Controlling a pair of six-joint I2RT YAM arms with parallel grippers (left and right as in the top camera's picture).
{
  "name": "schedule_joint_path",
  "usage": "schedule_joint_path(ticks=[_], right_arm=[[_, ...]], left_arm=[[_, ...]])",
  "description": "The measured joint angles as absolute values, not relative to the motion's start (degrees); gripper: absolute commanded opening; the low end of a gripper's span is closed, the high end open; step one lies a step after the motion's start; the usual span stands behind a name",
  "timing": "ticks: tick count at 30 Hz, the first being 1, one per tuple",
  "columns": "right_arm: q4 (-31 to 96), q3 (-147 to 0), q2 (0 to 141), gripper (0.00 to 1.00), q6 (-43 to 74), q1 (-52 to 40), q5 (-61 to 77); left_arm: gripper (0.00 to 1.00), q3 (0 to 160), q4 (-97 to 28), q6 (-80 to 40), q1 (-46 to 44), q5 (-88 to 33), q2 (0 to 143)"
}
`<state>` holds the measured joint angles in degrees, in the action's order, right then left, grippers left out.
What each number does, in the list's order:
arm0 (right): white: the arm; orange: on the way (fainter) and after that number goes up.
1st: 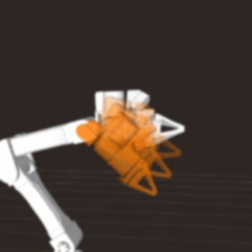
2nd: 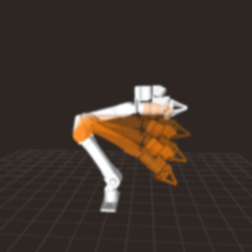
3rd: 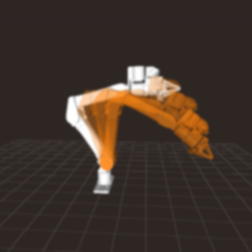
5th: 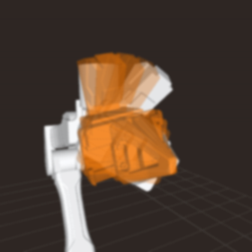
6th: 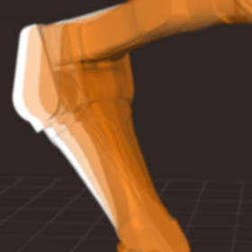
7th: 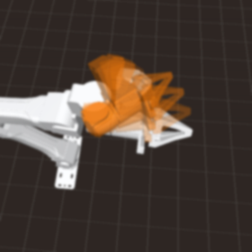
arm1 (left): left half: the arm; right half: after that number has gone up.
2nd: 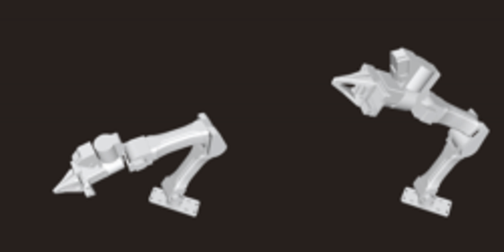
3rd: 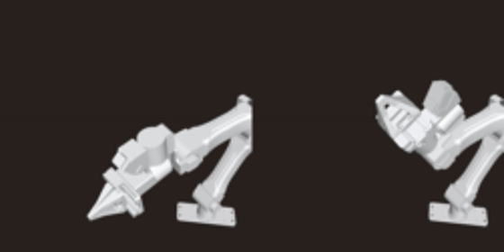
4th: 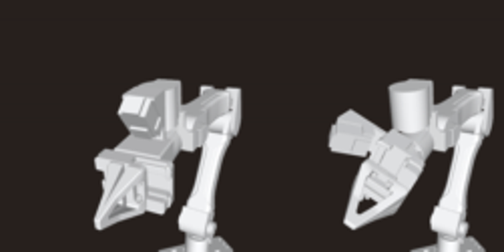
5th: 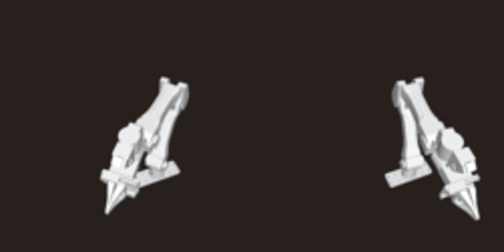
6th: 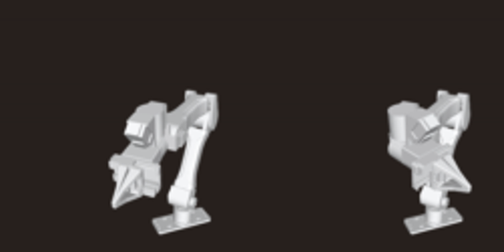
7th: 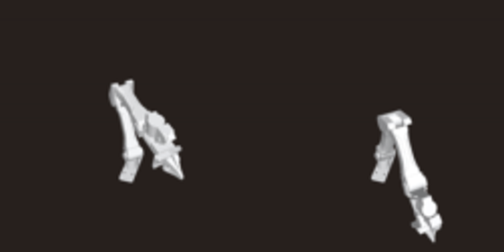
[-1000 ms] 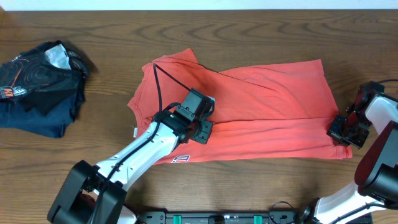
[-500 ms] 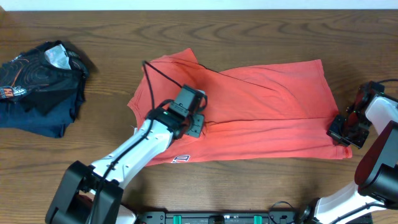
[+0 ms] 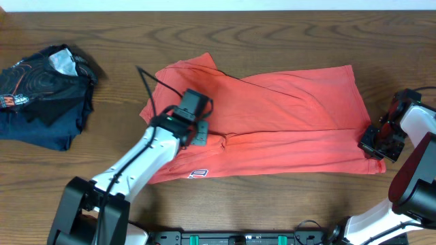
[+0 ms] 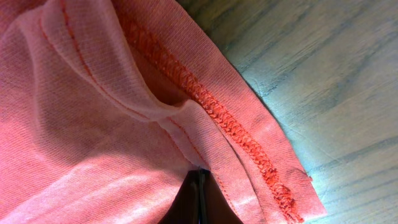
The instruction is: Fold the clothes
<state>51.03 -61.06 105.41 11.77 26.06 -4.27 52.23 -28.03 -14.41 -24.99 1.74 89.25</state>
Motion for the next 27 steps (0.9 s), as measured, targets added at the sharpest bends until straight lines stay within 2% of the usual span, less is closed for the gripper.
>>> schedule_joint_path(ticks=[5,12,27], right_arm=[[51.0,-61.1,105.4,0.01,11.7,26.1,-4.3],[51.2,-61.1,105.4,0.01,11.7,26.1,-4.3],[53.7,-61.1,105.5,0.01,11.7,26.1,-4.4]], left_arm=[[0.14,52.3,-32.5,-16.1,-20.7,1.4,89.3],[0.13,52.4,-40.3,-17.5,-20.0,-3.7,89.3],[0.13,43.8,-35.7,-18.0,-19.9,-5.2,89.2]])
